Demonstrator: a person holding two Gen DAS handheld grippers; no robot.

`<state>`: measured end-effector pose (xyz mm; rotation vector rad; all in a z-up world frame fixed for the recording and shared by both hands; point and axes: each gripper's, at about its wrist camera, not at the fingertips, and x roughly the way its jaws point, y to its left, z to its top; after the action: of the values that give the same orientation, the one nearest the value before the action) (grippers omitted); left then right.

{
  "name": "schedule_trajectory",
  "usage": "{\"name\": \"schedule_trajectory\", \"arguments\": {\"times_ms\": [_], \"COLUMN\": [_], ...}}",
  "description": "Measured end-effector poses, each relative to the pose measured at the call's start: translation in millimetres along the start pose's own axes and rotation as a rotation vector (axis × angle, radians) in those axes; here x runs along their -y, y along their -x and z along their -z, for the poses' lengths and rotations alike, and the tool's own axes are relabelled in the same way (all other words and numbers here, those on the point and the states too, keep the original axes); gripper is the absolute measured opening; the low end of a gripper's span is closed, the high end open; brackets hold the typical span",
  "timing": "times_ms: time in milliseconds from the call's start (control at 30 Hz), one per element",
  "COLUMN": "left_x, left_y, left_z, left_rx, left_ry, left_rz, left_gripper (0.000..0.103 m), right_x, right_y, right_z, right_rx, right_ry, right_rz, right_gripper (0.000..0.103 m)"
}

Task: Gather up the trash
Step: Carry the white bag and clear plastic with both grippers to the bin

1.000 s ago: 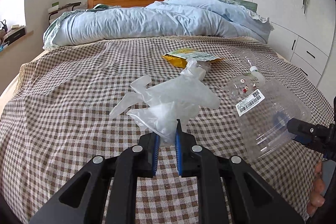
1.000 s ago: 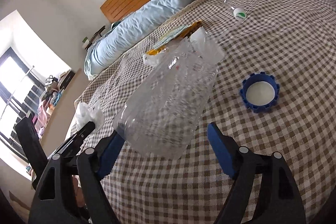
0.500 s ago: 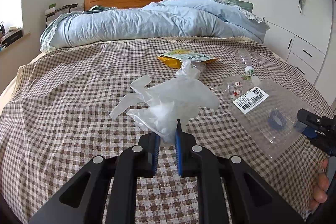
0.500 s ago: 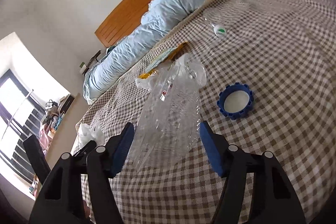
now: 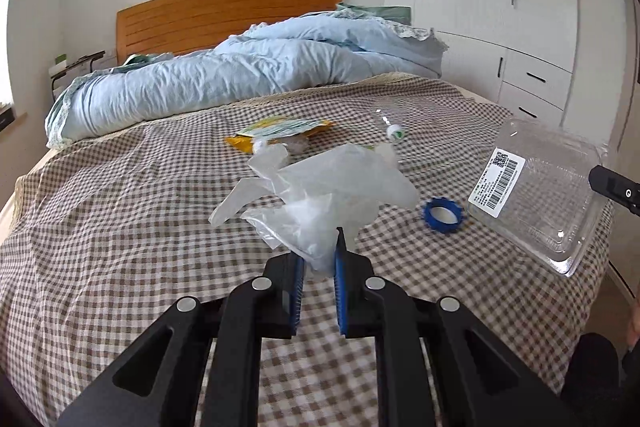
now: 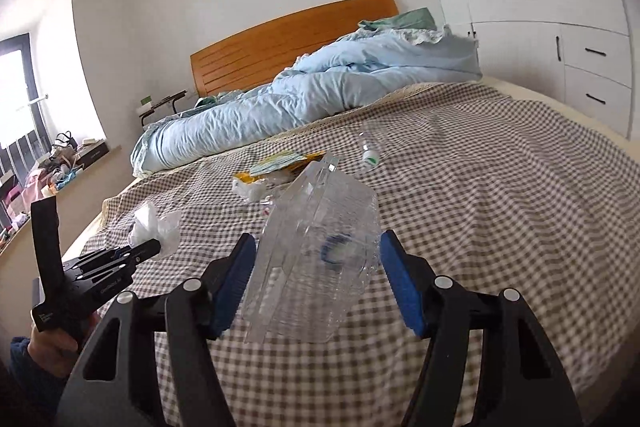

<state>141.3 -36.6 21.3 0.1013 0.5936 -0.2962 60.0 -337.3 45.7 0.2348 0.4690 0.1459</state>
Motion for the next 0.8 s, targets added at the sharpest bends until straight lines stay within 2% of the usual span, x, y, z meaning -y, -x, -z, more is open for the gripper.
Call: {"name": "schedule_trajectory", "arguments": {"times_ms": [300, 400, 500, 667, 800], "left_x": [120.2, 164.4, 202.2, 257.4, 296.7], "left_y": [23.6, 26.9, 27.1, 22.9, 21.2], "left_z": [4.3, 4.4, 4.9, 11.3, 22.3], "left_rx": [-0.036, -0.044, -0.059, -0.100, -0.146], "left_ry": [-0.095, -0.143, -0.171, -0.200, -0.221], "left_rz": [0.231, 0.295, 0.353, 0.437, 0.489], "left_gripper": [0.011, 0.011, 0.011, 0.011, 0.011], "right_x": [82.2, 111.5, 139.6, 176.3, 220.7], "right_y": [105.8, 144.2, 165.4, 178.4, 161.4], "right_z": [20.2, 37.8, 60.6, 126.9, 189.2], "right_rx": [0.027, -0.004, -0.103, -0.296, -0.464], "right_ry": [0.010, 0.019, 0.012, -0.026, -0.167], "right_rz": [0.210, 0.293, 0.361, 0.428, 0.455], "right_gripper": [0.063, 0.063, 0.063, 0.063, 0.063]}}
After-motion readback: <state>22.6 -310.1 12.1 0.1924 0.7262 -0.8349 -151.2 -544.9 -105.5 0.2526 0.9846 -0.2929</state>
